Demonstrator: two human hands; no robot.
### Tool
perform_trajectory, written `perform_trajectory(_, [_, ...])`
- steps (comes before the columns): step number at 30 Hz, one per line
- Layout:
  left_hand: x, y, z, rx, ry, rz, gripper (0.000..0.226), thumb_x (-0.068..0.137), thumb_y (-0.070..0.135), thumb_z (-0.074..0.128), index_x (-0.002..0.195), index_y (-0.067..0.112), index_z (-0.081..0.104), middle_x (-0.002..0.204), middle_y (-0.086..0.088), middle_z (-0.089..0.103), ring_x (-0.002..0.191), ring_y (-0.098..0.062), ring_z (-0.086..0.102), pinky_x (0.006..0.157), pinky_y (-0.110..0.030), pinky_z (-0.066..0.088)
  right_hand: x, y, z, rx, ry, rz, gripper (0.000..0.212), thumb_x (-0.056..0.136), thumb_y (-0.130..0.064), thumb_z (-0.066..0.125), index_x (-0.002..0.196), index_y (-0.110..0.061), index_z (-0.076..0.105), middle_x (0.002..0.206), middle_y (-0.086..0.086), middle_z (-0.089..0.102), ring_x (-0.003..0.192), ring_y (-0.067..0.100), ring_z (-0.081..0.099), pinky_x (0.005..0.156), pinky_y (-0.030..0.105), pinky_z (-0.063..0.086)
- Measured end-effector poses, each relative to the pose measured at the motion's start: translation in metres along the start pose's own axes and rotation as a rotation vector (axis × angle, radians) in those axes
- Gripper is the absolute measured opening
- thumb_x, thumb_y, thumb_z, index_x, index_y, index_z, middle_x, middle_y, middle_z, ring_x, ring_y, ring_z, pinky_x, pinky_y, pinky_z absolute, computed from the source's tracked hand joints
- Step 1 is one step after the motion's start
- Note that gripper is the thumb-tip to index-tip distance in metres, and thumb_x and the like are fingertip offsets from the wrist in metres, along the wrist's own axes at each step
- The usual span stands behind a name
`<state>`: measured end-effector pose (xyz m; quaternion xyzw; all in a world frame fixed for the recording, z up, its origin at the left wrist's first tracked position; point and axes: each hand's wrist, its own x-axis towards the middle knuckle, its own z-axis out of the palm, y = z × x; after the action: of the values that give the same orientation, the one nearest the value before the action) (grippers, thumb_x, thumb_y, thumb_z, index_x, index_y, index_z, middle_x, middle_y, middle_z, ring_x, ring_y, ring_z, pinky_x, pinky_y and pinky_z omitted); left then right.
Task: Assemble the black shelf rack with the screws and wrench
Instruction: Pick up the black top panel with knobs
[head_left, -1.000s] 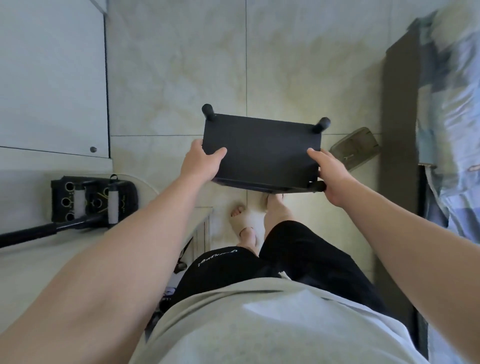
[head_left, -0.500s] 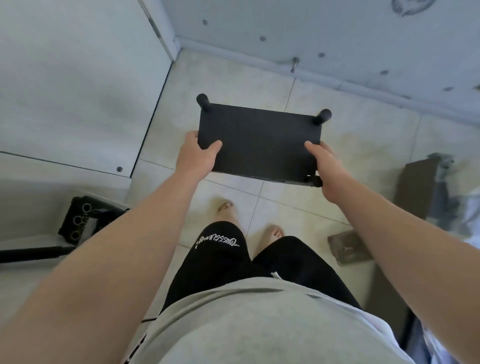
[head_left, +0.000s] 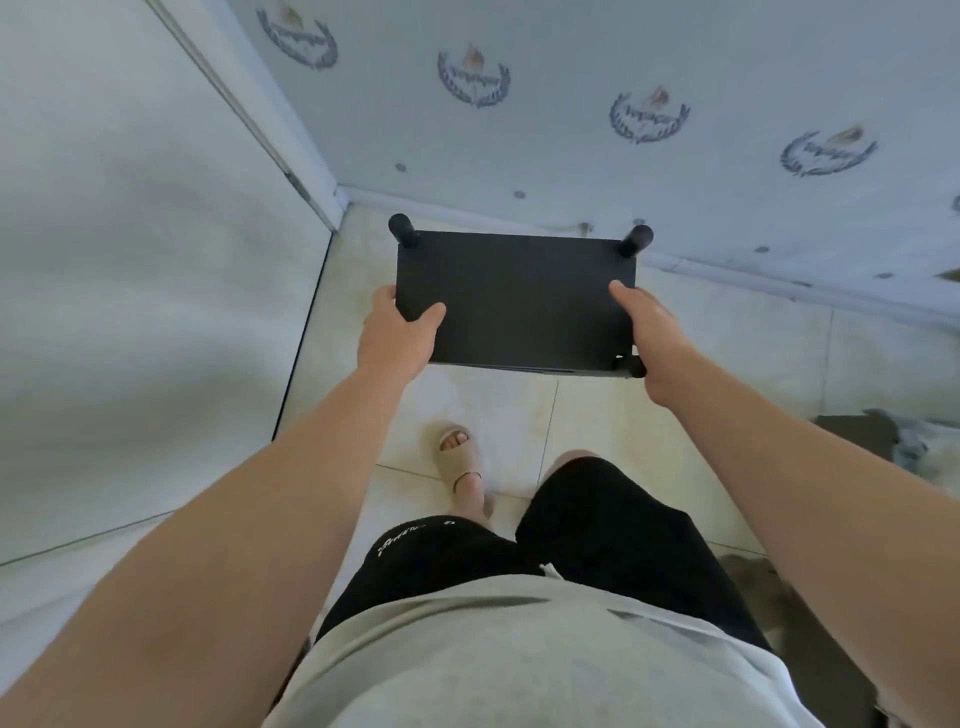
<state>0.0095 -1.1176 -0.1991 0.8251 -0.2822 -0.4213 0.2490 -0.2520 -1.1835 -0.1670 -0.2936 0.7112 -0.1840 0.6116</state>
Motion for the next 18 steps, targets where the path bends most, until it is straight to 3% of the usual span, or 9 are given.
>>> perform_trajectory(7, [0.117,0.065,-0.004,0.013,-0.007,0.007,0.057,0.089,0.047,0.064,0.137,0.025,0.041,0.122,0.005,0.057,0.106,-0.021,0.061,0.091,-0.04,0.053,0.089,-0.083,0.031,0.015,-0.002,0.028,0.033,0.096,-0.055,0.055,0.123,-0.037,0.059,0.109,-0.019,0.06,0.094,0.005,0.057,0.065,0.028,0.043])
perform_trajectory(10, [0.165,0.087,0.003,0.015,0.001,-0.031,0.053,0.087,0.047,0.064,0.131,0.027,0.043,0.113,0.009,0.057,0.097,-0.017,0.062,0.079,-0.033,0.052,0.132,-0.115,0.042,-0.016,-0.013,0.053,0.036,0.096,-0.055,0.055,0.128,-0.037,0.056,0.105,-0.021,0.058,0.091,0.004,0.056,0.063,0.026,0.042])
perform_trajectory(14, [0.225,0.108,0.01,0.025,-0.004,-0.074,0.046,0.088,0.045,0.064,0.127,0.028,0.044,0.094,0.022,0.05,0.082,-0.001,0.055,0.06,-0.02,0.039,0.186,-0.145,0.057,-0.024,-0.034,0.092,0.042,0.096,-0.056,0.055,0.134,-0.036,0.054,0.106,-0.019,0.059,0.092,0.005,0.059,0.064,0.026,0.045])
perform_trajectory(18, [0.281,0.114,0.018,0.026,-0.032,-0.103,0.054,0.087,0.045,0.066,0.132,0.026,0.043,0.105,0.012,0.056,0.086,-0.006,0.058,0.065,-0.022,0.043,0.234,-0.165,0.075,-0.03,-0.03,0.117,0.036,0.097,-0.055,0.054,0.128,-0.039,0.056,0.106,-0.021,0.059,0.094,0.005,0.058,0.066,0.028,0.045])
